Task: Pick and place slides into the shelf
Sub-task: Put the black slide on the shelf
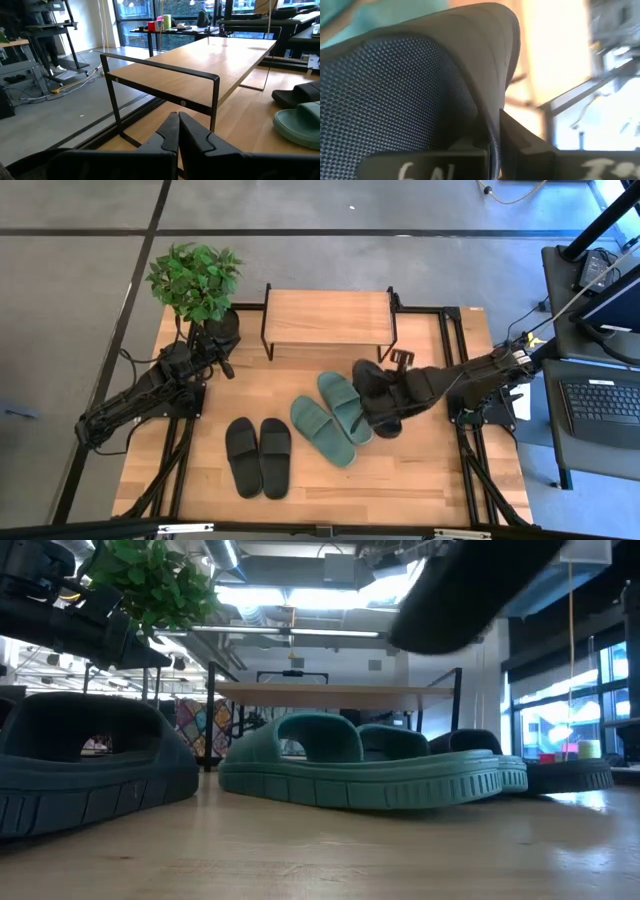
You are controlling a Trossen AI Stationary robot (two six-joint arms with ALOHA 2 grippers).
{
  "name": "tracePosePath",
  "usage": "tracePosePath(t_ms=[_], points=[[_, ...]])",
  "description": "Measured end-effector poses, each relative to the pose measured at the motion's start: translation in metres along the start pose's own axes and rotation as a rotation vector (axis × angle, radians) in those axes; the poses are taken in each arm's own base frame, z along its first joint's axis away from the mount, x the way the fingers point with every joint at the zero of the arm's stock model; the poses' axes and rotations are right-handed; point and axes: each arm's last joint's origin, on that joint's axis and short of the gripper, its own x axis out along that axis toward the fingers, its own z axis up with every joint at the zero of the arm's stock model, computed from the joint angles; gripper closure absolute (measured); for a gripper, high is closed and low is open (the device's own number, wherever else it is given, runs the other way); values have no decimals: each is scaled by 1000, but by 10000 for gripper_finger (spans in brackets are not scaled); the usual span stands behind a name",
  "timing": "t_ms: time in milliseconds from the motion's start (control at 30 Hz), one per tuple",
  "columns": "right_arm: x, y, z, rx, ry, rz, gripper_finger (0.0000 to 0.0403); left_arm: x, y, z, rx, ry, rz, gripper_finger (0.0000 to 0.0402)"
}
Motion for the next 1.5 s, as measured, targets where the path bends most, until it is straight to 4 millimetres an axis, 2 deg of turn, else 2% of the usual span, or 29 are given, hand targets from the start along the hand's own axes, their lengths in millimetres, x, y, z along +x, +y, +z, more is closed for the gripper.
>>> tracePosePath(t_ms=[200,367,500,633,833,1200,1500], points=[[10,-46,31,-13,-106,-121,390,0,0,0,0,0,0,401],[35,-90,50,-9,-121,-239,390,0,0,0,0,0,0,401],[56,-122,57,38,-106,-299,390,0,0,0,0,0,0,401],[72,-144,53,66,-46,-326,390,0,0,0,0,0,0,401],[94,-159,52,64,39,-339,390,0,0,0,0,0,0,401],[142,-153,62,-48,161,-325,390,0,0,0,0,0,0,401],[149,-161,60,-35,183,-330,390,0,0,0,0,0,0,401]])
